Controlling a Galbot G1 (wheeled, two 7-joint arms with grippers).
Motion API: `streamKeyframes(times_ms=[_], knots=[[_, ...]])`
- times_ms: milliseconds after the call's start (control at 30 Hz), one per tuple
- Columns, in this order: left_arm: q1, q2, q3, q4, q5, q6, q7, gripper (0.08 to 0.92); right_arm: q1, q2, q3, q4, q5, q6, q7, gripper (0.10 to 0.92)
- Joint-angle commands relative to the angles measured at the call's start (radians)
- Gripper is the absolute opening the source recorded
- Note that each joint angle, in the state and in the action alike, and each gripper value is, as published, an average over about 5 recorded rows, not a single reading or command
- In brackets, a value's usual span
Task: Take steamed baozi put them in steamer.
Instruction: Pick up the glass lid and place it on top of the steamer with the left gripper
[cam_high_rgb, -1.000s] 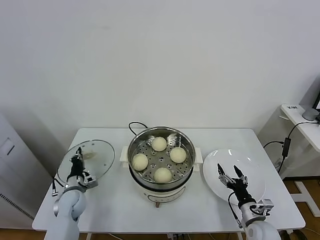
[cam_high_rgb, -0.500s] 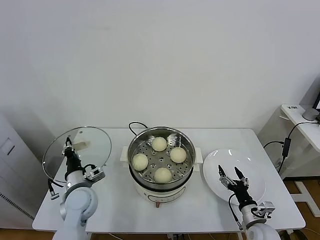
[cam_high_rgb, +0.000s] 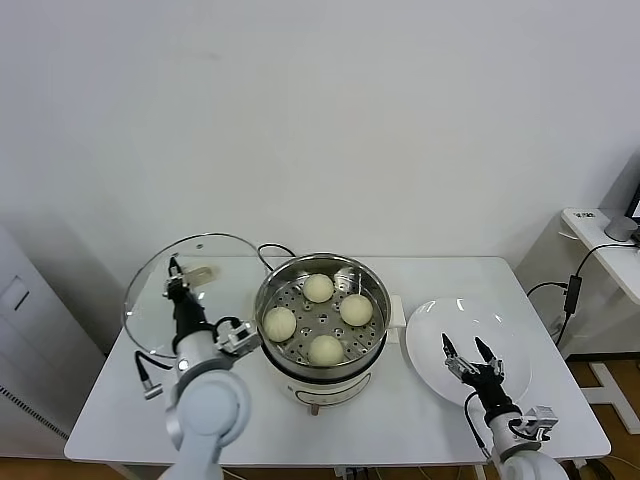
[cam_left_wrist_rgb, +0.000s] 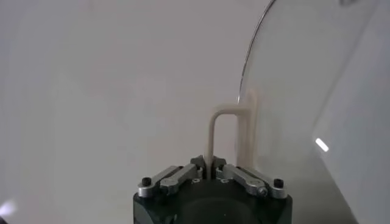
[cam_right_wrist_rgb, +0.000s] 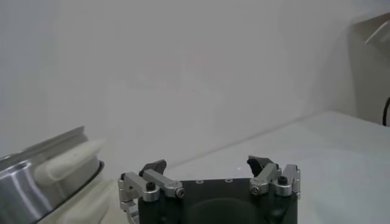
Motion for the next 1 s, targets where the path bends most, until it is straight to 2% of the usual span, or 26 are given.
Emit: streamKeyframes(times_ms=[33, 500, 733, 1000], knots=[[-0.027, -0.114, 0.253, -0.036, 0.149, 0.051, 0.089, 0.133, -0.017, -0.016, 0.015, 0.001, 0.000, -0.001, 0.004, 0.823], [-0.132, -0.122, 0.434, 0.176, 0.012, 0.051, 0.055, 0.133, -0.011, 0.005, 0.031, 0.003, -0.016, -0.009, 0.004, 0.823], [-0.161, -0.122, 0.430, 0.252, -0.015, 0.051, 0.040, 0.133, -0.008, 0.015, 0.030, 0.001, -0.025, -0.011, 0.003, 0.823], [-0.163, -0.122, 0.399, 0.283, -0.002, 0.051, 0.020, 0.133, 0.000, 0.020, 0.027, -0.002, -0.031, -0.014, 0.003, 0.823]])
